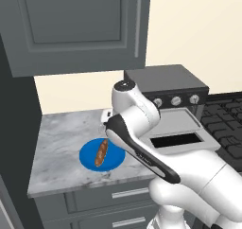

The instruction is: Pull the toaster oven rack outwards. Pick up the baguette from the plate and place it on the toaster oven rack. Close the toaster oven door fully and set the temperature to the lowest setting.

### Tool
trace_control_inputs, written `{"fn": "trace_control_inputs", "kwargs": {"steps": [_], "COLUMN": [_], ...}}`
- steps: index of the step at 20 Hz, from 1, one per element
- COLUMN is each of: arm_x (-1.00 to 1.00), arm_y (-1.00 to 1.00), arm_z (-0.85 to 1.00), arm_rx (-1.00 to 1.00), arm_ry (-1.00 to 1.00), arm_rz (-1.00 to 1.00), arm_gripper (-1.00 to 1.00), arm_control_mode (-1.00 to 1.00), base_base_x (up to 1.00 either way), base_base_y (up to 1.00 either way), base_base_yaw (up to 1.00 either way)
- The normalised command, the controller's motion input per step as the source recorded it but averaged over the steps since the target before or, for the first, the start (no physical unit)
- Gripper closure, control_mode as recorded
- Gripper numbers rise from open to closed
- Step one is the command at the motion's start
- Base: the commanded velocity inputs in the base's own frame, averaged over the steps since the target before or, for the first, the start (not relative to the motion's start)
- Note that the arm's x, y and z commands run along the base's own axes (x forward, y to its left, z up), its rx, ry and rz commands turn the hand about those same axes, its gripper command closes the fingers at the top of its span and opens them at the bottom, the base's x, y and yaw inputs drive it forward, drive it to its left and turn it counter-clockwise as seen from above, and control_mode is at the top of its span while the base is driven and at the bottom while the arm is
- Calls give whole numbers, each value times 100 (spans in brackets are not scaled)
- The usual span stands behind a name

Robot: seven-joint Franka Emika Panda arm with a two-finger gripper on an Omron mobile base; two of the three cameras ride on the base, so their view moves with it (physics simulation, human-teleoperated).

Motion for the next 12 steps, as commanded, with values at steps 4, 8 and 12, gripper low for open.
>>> {"fn": "trace_control_inputs", "kwargs": {"steps": [4, 8, 12], "arm_x": [5, 4, 6], "arm_y": [2, 0, 3], "arm_z": [-26, -22, -25], "arm_rx": [1, 1, 1], "arm_ry": [3, 2, 0], "arm_rz": [0, 0, 0], "arm_gripper": [-100, -100, -100], "arm_control_mode": [-100, -100, -100], "base_base_x": [0, 0, 0], "base_base_y": [0, 0, 0], "base_base_yaw": [0, 0, 0]}}
